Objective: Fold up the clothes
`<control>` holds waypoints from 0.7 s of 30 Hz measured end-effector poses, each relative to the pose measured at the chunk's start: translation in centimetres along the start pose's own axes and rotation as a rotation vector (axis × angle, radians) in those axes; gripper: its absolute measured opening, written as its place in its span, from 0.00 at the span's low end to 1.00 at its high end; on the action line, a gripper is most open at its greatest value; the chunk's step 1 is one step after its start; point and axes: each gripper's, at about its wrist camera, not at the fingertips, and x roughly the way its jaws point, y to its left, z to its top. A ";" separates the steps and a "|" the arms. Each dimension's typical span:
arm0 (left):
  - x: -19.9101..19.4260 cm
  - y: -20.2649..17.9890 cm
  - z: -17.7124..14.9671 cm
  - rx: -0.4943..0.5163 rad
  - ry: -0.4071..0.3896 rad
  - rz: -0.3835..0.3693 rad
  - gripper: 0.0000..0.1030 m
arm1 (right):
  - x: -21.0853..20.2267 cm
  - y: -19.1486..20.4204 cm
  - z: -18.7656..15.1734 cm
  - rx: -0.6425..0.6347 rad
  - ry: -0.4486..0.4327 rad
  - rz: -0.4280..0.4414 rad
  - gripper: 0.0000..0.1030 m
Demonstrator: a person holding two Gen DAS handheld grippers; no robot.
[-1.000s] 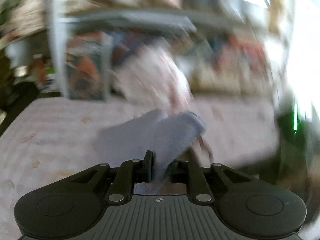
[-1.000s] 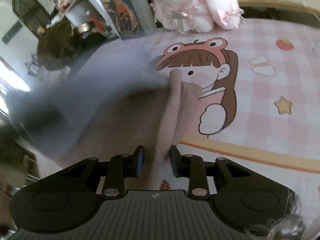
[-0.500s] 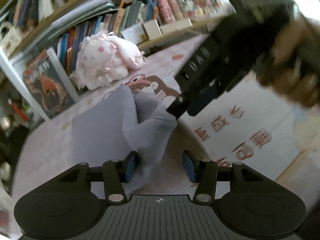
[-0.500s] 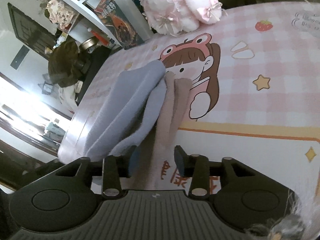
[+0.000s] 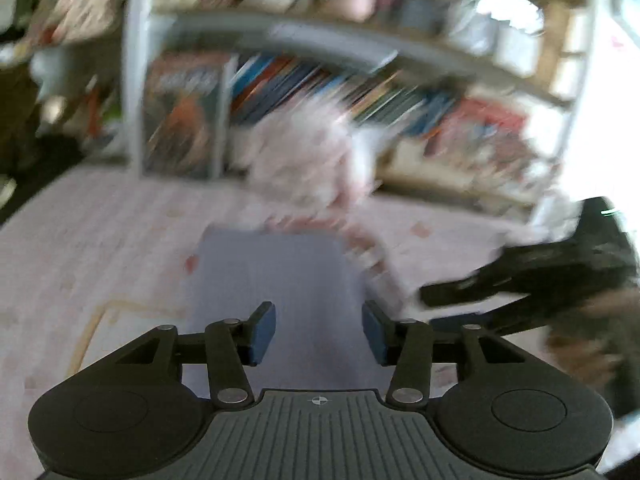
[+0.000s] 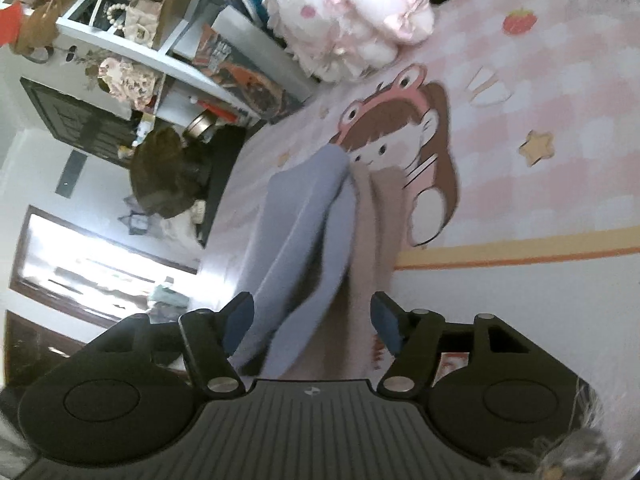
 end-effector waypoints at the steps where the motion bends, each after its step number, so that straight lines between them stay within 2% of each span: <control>1: 1.2 -0.2 -0.6 0.030 0.050 0.013 0.43 | 0.6 0.1 0.0 0.008 0.011 0.010 0.62; 4: 2.5 -2.1 -2.8 0.195 0.087 0.056 0.43 | 2.5 0.6 0.1 0.017 0.031 0.011 0.62; 11: 2.2 -1.4 -3.3 0.139 0.081 0.034 0.44 | 6.8 2.7 1.5 -0.106 -0.027 -0.095 0.60; 12: 2.3 -1.4 -3.2 0.147 0.083 0.034 0.44 | 7.2 3.0 1.7 -0.131 -0.043 -0.117 0.53; 13: 2.3 -1.5 -3.1 0.153 0.085 0.037 0.44 | 7.2 3.6 1.9 -0.169 -0.065 -0.142 0.30; 14: 2.2 -1.5 -3.3 0.156 0.085 0.039 0.44 | 6.7 4.3 1.7 -0.221 -0.092 -0.131 0.20; 16: 2.4 -1.4 -3.3 0.149 0.089 0.042 0.44 | 5.7 5.7 1.5 -0.322 -0.145 -0.116 0.16; 19: 2.7 -1.3 -3.3 0.137 0.102 0.044 0.45 | 4.7 6.4 0.5 -0.460 -0.207 -0.217 0.11; 21: 2.8 -1.4 -3.3 0.140 0.101 0.046 0.46 | 4.0 7.0 -0.2 -0.553 -0.249 -0.285 0.15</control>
